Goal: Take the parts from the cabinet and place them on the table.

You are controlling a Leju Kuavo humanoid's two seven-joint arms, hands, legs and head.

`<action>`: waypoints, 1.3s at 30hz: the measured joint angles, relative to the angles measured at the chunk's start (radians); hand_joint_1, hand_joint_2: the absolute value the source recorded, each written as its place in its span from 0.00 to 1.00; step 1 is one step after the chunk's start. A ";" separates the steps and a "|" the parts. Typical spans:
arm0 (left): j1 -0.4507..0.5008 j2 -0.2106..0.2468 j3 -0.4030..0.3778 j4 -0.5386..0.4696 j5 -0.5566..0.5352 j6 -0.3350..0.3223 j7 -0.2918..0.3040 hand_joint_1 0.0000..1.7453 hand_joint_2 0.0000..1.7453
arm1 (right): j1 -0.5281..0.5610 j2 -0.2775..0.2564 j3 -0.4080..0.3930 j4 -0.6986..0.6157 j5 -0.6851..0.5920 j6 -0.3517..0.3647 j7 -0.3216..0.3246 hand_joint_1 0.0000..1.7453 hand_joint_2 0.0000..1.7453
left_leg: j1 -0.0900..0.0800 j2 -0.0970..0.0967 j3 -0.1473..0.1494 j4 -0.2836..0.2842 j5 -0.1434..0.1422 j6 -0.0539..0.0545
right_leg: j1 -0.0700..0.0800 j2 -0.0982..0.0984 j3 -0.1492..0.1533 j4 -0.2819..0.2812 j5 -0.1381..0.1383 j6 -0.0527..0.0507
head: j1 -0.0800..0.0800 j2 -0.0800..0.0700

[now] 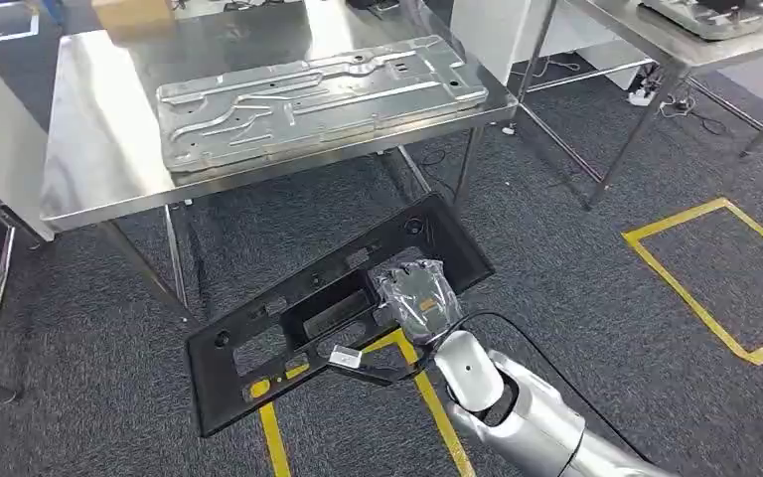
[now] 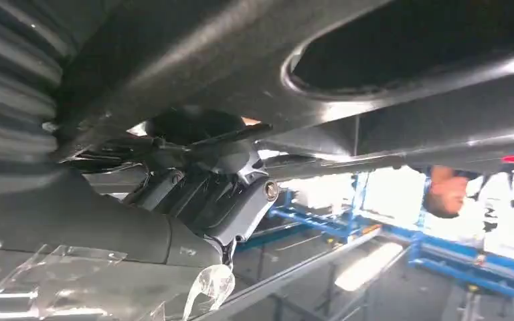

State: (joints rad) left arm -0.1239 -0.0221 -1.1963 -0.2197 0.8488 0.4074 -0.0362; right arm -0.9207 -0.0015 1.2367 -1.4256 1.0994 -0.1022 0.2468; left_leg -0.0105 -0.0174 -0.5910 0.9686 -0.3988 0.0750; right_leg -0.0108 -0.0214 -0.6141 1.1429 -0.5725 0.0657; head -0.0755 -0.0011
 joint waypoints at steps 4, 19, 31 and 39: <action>0.000 0.000 0.000 0.000 0.001 0.001 0.001 0.00 1.00 | 0.011 -0.007 0.000 0.000 0.001 0.000 0.000 1.00 1.00 | -0.008 -0.061 0.010 0.000 -0.005 0.006 | 0.003 0.017 -0.094 0.110 0.023 -0.010 | 0.000 0.000; -0.003 -0.001 0.000 -0.001 -0.003 0.001 0.002 0.00 1.00 | 0.010 -0.003 -0.004 0.000 -0.023 -0.010 0.002 1.00 1.00 | 0.032 0.001 -0.145 0.292 -0.121 -0.077 | -0.018 0.011 0.057 -0.208 0.152 -0.043 | -0.002 0.000; -0.003 0.000 0.000 -0.001 -0.007 0.002 0.005 0.00 1.00 | 0.013 -0.008 -0.005 0.000 -0.025 -0.016 0.001 1.00 1.00 | 0.035 0.011 0.005 -0.009 -0.002 -0.059 | -0.021 0.000 0.076 -0.209 0.136 -0.032 | 0.000 0.000; -0.003 0.001 0.000 0.000 0.002 -0.004 0.018 0.00 1.00 | 0.009 -0.008 -0.008 0.000 -0.029 -0.017 0.013 1.00 1.00 | 0.027 0.012 0.005 -0.008 -0.003 -0.054 | -0.027 0.000 0.077 -0.214 0.138 0.011 | 0.000 0.000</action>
State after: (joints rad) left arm -0.1266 -0.0210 -1.1967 -0.2201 0.8507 0.4032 -0.0179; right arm -0.9116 -0.0099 1.2287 -1.4252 1.0704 -0.1194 0.2594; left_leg 0.0165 -0.0051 -0.5861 0.9609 -0.4023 0.0207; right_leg -0.0379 -0.0212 -0.5375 0.9290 -0.4350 0.0767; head -0.0755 -0.0011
